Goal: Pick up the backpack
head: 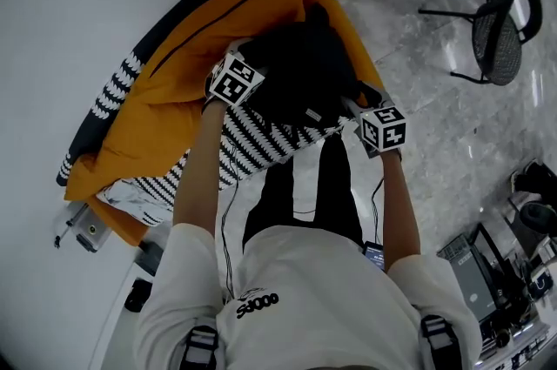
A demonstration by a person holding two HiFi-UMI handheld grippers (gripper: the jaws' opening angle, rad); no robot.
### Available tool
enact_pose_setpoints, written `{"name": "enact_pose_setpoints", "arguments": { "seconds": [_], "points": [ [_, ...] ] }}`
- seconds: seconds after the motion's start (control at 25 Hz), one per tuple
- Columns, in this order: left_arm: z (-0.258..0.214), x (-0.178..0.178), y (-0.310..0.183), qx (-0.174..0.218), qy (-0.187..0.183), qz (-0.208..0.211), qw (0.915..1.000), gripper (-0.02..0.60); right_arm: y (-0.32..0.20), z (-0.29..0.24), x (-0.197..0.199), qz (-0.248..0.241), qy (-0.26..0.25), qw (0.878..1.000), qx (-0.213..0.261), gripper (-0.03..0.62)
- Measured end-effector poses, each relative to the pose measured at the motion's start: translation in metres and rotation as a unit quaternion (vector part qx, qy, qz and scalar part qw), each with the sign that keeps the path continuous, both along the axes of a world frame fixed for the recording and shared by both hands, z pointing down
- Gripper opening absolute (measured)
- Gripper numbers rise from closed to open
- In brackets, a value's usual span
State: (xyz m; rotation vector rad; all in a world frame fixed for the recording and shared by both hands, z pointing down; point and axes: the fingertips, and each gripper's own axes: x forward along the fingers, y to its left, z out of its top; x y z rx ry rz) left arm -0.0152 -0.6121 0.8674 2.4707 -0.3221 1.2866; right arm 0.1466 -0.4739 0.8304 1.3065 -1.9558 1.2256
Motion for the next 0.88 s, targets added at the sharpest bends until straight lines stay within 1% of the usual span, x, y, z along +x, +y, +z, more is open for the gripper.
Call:
{"name": "enact_pose_setpoints", "arguments": {
  "seconds": [0.12,0.2,0.32,0.52,0.6,0.8,0.88],
  "points": [
    [0.002,0.006,-0.004,0.005,0.009,0.015,0.9998,0.275,-0.007,0.008,-0.006,-0.012,0.000,1.000,0.002,0.218],
    [0.005,0.007,-0.006,0.005,0.013,0.017,0.9998,0.275,-0.011,0.013,-0.009,-0.004,-0.005,1.000,-0.001,0.218],
    [0.012,0.008,-0.006,-0.007,0.012,0.018,0.9998,0.275,-0.012,0.017,-0.008,0.014,-0.019,1.000,-0.007,0.218],
    [0.017,0.017,-0.008,-0.018,0.012,0.009,0.9997,0.271,-0.011,0.022,-0.004,0.022,-0.022,0.999,-0.003,0.216],
    [0.017,0.020,-0.008,-0.015,0.013,0.004,0.9998,0.256,-0.012,0.023,-0.002,0.026,-0.023,0.999,-0.004,0.212],
    [0.016,0.017,0.001,-0.018,0.018,-0.014,0.9996,0.186,-0.011,0.021,-0.005,0.032,-0.022,0.999,-0.002,0.183],
    [0.014,0.018,0.002,-0.017,0.021,-0.018,0.9995,0.176,-0.011,0.021,-0.005,0.035,-0.019,0.999,-0.003,0.170]
  ]
}}
